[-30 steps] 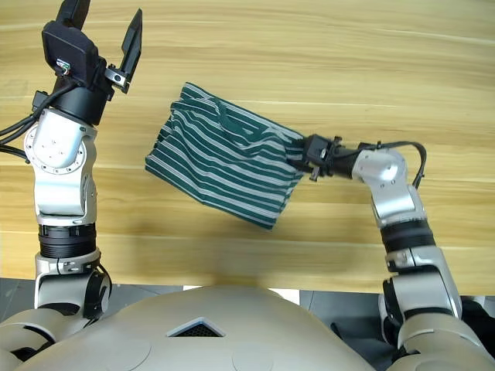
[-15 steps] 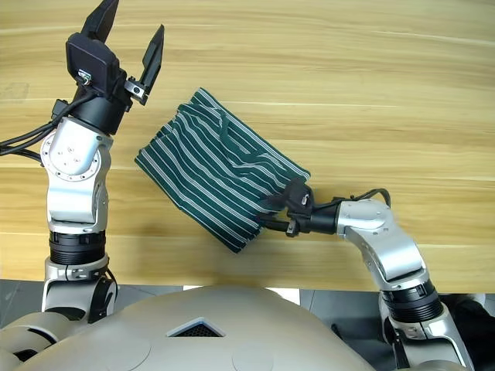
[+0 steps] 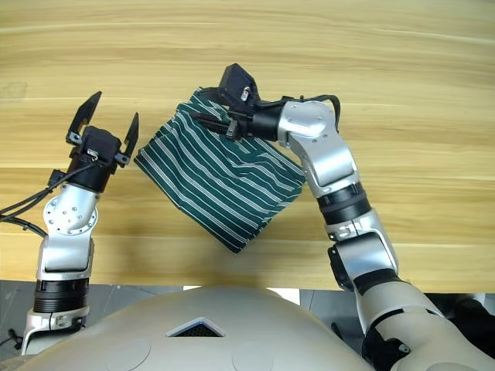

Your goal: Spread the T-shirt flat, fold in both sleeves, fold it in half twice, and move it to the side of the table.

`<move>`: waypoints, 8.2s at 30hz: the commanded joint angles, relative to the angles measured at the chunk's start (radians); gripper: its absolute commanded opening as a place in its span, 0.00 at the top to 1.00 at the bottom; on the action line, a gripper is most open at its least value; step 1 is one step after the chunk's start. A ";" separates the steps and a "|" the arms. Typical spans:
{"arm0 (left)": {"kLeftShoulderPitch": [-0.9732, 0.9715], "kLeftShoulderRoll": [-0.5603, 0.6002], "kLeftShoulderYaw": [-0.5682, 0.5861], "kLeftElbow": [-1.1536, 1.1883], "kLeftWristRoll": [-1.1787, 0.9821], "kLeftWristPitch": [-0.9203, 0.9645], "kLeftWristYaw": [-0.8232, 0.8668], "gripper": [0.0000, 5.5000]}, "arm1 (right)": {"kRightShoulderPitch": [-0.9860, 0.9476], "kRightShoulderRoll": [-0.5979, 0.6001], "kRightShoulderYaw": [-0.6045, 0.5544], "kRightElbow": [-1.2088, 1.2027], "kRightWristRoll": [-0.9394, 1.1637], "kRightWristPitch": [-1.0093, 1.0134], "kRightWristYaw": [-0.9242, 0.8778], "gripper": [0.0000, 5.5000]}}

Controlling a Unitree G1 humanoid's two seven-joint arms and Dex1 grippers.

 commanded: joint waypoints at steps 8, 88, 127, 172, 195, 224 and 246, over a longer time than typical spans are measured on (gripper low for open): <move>-0.045 -0.031 -0.086 0.018 0.038 -0.030 -0.002 0.45 | -0.333 0.159 0.106 0.912 -0.354 -0.291 -0.221 0.63; 0.156 0.574 -0.158 0.184 0.261 -0.807 -0.398 0.45 | 0.905 -0.806 -0.111 -0.183 -0.374 -1.135 0.076 0.63; 0.038 0.521 -0.402 0.210 0.320 -0.789 -0.384 0.57 | 0.753 -0.741 0.063 -0.324 -0.381 -1.009 0.067 0.66; 0.383 0.736 -0.029 -0.430 -0.758 0.154 -0.778 0.96 | 0.795 -0.811 -0.326 -0.829 0.743 0.166 0.337 1.00; 0.521 0.641 0.132 -0.516 -0.753 0.244 -0.941 0.96 | 0.902 -0.741 -0.378 -0.881 0.606 0.200 0.370 1.00; 0.088 0.325 -0.156 -0.069 -0.521 0.358 -0.672 0.96 | 0.703 -0.449 -0.222 -0.624 0.133 0.067 0.051 1.00; 0.047 0.168 -0.020 -0.114 -0.679 0.457 -0.538 0.56 | 0.677 -0.361 -0.252 -0.566 0.091 0.072 -0.067 0.57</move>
